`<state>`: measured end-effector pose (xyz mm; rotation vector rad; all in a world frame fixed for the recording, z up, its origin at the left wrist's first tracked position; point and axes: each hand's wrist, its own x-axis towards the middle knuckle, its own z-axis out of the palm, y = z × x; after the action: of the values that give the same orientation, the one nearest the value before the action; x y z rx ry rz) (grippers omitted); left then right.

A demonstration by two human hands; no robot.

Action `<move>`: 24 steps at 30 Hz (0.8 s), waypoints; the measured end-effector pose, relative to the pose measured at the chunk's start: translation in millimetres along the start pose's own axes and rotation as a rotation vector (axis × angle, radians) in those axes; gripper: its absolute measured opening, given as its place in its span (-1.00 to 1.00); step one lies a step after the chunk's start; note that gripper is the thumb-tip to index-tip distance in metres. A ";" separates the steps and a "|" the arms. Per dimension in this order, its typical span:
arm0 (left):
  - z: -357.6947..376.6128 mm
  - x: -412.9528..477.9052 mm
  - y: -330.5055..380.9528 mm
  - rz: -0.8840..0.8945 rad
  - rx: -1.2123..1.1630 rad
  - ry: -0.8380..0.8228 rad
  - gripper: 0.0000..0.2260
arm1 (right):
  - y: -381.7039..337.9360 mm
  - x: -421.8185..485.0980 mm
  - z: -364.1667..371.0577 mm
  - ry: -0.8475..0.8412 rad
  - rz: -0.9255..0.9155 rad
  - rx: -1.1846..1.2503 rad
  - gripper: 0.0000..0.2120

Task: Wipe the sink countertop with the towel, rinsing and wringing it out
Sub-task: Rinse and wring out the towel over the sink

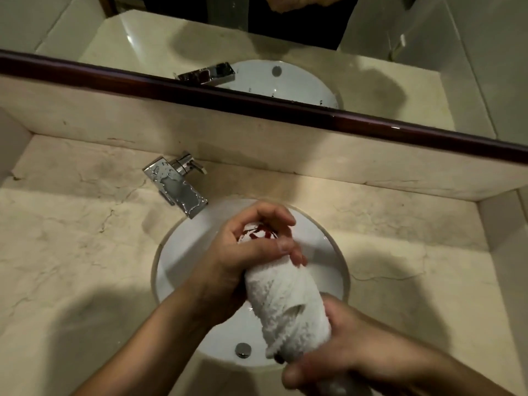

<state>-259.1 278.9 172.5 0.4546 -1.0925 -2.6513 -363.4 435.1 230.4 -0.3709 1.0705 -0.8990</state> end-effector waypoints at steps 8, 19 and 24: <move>-40.2 31.5 -69.1 -0.122 0.137 0.528 -0.89 | 65.4 69.3 -8.1 0.548 0.165 -0.246 -0.83; -70.2 28.9 -135.6 -0.255 0.103 0.695 -0.83 | 121.1 90.9 -19.2 0.694 0.212 -0.335 -0.79; -65.5 20.6 -126.1 -0.262 0.095 0.721 -0.79 | 119.2 88.9 -1.8 0.731 0.187 -0.340 -0.80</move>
<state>-266.4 317.5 34.4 1.5090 -0.9549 -2.2907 -295.1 437.7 98.3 -0.2128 1.9115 -0.6899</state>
